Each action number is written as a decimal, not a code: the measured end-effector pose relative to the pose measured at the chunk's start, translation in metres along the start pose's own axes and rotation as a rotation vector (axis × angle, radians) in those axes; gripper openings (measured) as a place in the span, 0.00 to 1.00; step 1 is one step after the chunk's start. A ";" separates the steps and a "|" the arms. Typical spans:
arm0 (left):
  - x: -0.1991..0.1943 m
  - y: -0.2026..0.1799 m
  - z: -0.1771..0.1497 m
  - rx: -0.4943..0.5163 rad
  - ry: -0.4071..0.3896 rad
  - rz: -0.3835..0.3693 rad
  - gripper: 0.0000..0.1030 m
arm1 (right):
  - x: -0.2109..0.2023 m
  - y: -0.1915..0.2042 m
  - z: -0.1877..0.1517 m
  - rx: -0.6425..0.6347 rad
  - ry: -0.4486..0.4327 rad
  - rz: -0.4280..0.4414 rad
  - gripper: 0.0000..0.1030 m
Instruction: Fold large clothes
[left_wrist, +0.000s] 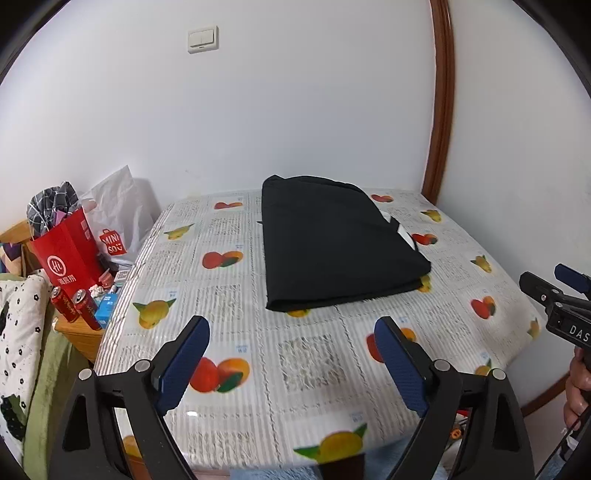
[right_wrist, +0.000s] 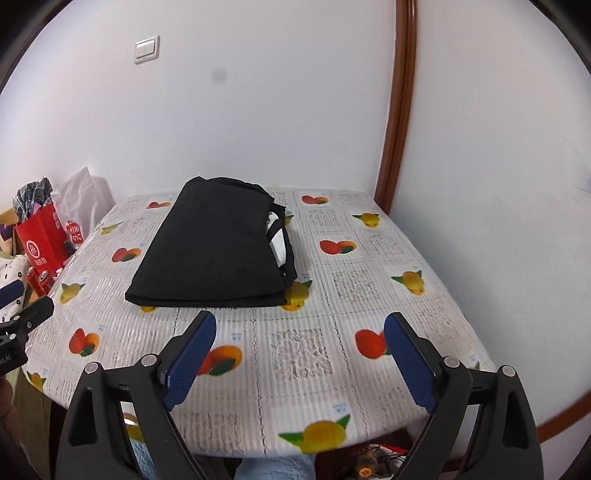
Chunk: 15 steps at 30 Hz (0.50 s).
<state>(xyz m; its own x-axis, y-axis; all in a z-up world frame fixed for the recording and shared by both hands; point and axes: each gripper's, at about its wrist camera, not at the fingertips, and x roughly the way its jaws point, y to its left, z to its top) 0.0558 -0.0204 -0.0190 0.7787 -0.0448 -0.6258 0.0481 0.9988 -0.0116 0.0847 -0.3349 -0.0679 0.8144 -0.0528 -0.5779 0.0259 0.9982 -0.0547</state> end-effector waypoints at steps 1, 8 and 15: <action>-0.002 0.000 -0.001 -0.003 -0.002 0.002 0.88 | -0.004 0.000 -0.001 0.000 -0.004 -0.002 0.93; -0.013 0.002 -0.007 -0.023 -0.011 0.027 0.91 | -0.018 -0.004 -0.008 0.018 -0.022 -0.015 0.98; -0.017 0.000 -0.008 -0.014 -0.024 0.033 0.91 | -0.021 -0.006 -0.009 0.028 -0.031 -0.022 0.99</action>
<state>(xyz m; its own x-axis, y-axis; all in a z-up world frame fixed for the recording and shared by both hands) 0.0377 -0.0194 -0.0146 0.7943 -0.0120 -0.6074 0.0137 0.9999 -0.0019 0.0621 -0.3403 -0.0632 0.8308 -0.0739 -0.5516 0.0598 0.9973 -0.0435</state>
